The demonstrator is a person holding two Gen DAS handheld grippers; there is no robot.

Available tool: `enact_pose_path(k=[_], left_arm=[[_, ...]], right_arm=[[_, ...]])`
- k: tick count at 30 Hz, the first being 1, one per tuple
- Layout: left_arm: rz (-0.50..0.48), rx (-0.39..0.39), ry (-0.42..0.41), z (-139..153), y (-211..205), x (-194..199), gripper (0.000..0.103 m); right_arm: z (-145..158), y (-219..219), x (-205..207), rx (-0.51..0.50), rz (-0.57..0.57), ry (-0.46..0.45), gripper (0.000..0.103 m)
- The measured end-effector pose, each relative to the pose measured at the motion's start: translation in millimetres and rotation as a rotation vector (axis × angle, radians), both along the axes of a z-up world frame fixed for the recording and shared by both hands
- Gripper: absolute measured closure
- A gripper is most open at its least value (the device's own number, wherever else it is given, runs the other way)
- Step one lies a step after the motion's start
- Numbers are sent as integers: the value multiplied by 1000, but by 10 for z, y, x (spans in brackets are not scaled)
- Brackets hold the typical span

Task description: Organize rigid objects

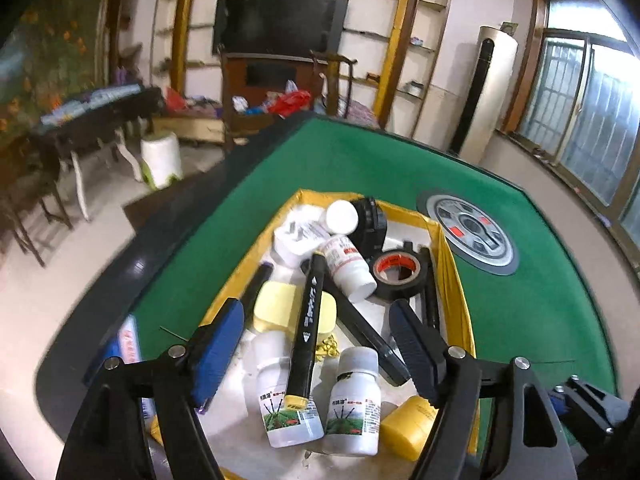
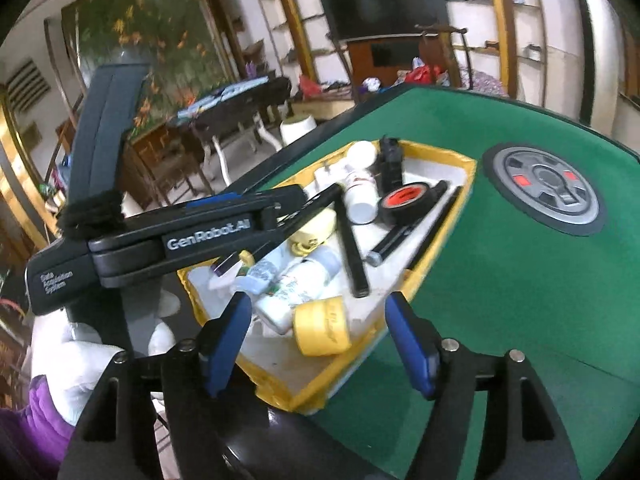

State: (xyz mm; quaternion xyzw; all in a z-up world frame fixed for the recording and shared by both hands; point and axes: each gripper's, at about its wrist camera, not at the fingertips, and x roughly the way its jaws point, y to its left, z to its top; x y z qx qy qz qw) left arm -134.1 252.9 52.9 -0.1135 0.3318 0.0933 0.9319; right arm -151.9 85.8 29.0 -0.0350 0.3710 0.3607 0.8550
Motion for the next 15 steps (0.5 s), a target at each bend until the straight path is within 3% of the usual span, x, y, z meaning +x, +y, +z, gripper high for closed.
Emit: enact_pose_path(k=[4, 8, 15], left_arm=[[76, 109, -44, 177, -162, -103, 5], [167, 237, -142, 437, -357, -259, 0], [328, 333, -274, 833, -676, -574, 0]], right_arm=[[75, -208, 5, 30, -54, -35, 34], [121, -394, 13, 52, -96, -76, 31], [180, -753, -6, 77, -165, -141, 27]])
